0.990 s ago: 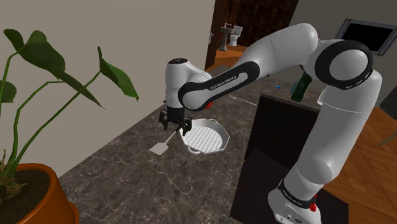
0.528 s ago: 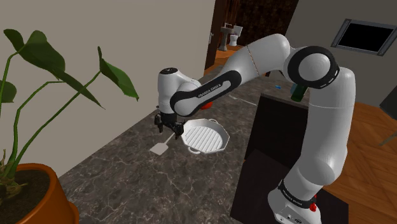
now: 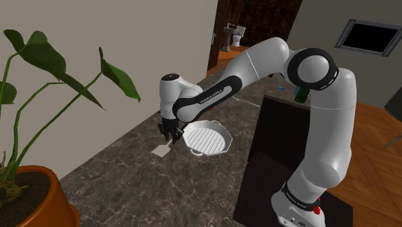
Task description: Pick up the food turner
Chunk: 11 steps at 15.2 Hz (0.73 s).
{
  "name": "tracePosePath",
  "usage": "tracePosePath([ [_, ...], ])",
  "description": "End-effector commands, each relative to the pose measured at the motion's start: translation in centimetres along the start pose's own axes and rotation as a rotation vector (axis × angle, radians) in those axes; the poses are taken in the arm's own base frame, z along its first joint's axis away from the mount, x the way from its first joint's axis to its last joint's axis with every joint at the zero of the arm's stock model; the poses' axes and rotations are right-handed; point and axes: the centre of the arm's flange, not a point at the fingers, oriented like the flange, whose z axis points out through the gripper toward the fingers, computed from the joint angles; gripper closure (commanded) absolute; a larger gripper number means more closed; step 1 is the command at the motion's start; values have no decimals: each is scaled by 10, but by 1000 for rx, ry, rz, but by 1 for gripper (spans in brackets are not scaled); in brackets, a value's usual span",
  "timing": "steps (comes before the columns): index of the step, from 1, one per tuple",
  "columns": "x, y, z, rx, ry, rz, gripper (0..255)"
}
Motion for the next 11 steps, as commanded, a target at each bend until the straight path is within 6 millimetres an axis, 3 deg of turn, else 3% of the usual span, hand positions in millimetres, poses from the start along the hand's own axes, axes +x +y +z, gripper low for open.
tracePosePath([
  [1,0,0,4,-4,-2,0,255],
  [7,0,0,5,-4,-2,0,255],
  [11,1,0,-16,-4,-2,0,255],
])
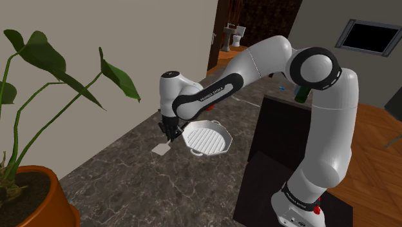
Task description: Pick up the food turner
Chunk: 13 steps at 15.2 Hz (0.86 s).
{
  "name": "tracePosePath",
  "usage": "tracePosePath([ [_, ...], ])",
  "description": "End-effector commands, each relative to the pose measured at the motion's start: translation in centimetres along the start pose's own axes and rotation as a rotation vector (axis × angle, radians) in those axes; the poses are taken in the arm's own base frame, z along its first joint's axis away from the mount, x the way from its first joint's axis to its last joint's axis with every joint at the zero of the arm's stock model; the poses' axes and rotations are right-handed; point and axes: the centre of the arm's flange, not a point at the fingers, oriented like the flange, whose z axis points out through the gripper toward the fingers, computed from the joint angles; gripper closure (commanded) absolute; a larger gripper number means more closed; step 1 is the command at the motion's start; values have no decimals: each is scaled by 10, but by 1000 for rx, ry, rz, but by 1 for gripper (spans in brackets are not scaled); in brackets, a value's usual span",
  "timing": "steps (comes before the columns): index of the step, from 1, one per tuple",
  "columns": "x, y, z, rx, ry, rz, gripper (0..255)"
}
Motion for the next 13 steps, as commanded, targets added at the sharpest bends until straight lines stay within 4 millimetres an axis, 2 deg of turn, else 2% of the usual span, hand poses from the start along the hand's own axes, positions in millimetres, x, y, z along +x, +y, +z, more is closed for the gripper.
tracePosePath([
  [1,1,0,-10,-1,0,0,255],
  [11,4,0,-63,-1,0,0,255],
  [13,4,0,-63,-1,0,0,255],
])
